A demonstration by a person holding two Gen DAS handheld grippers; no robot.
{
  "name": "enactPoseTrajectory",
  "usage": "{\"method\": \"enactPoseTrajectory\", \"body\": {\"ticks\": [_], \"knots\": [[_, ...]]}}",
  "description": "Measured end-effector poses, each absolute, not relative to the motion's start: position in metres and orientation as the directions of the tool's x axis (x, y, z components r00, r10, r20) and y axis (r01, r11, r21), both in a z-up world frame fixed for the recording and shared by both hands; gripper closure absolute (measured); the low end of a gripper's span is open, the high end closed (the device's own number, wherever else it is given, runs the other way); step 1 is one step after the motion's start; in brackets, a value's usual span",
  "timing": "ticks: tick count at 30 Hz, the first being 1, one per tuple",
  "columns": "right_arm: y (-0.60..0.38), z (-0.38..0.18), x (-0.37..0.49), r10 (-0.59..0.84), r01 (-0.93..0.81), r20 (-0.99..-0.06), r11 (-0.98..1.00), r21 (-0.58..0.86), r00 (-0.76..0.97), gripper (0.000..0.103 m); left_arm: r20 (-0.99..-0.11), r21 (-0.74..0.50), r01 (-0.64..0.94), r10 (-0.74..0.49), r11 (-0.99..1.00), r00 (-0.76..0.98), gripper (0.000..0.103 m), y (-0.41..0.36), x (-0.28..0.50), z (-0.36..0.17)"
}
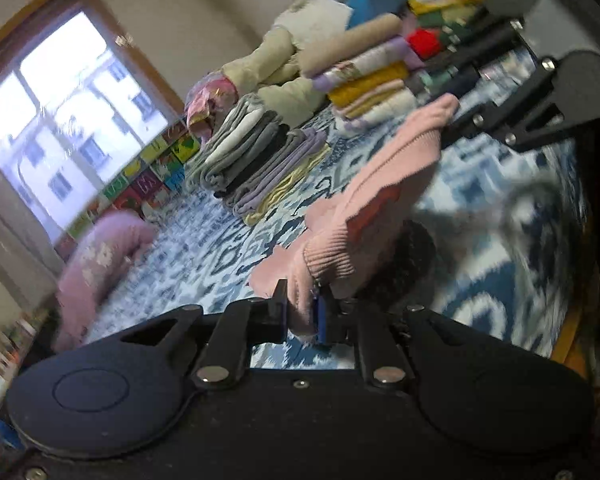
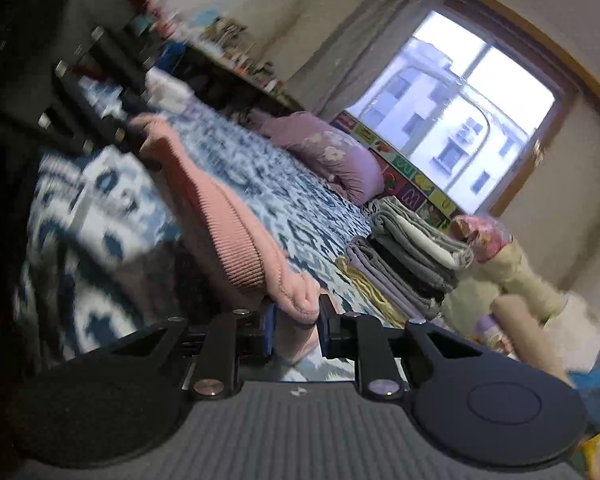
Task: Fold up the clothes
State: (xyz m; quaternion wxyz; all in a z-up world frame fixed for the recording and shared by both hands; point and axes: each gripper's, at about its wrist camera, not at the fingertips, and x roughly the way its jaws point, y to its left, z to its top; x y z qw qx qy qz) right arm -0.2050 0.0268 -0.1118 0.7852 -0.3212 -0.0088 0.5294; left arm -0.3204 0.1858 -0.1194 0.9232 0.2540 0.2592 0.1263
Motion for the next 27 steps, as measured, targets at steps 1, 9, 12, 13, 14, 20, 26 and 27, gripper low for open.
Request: {"method": "enactPoseTrajectory", "body": {"ticks": [1,9,12,13,14,20,26,27], "knots": [[0.030,-0.108,-0.194,0.846,-0.853,-0.328,0.247,-0.459,0.421,0.080,-0.422,0.500,-0.108,0.351,0.859,0.836,0.091,0.194,-0.315,-0.117],[0.073,-0.108,-0.104,0.859,-0.935,-0.371,0.337,-0.112,0.354,0.080,-0.516,0.128,-0.166,0.208,0.978,0.831,0.091,0.277,-0.253,-0.111],[0.090,-0.116,-0.069,0.862,-0.932,-0.391,0.360,0.027,0.322,0.080,-0.533,-0.005,-0.188,0.156,0.982,0.832,0.091,0.308,-0.225,-0.120],[0.095,-0.121,-0.058,0.864,-0.928,-0.397,0.364,0.072,0.309,0.079,-0.540,-0.052,-0.198,0.140,0.979,0.830,0.091,0.317,-0.219,-0.126],[0.099,-0.126,-0.046,0.866,-0.922,-0.403,0.368,0.116,0.295,0.079,-0.547,-0.098,-0.209,0.123,0.973,0.828,0.091,0.326,-0.212,-0.132],[0.106,-0.179,0.011,0.880,-0.786,-0.441,0.398,0.473,0.180,0.059,-0.536,-0.384,-0.285,0.039,0.878,0.843,0.069,0.377,-0.198,-0.169],[0.100,-0.183,0.006,0.892,-0.782,-0.423,0.375,0.498,0.159,0.043,-0.512,-0.461,-0.273,-0.002,0.845,0.859,0.058,0.381,-0.202,-0.174],[0.100,-0.184,0.004,0.894,-0.784,-0.422,0.370,0.498,0.153,0.043,-0.508,-0.470,-0.269,-0.008,0.841,0.861,0.058,0.381,-0.203,-0.174]]}}
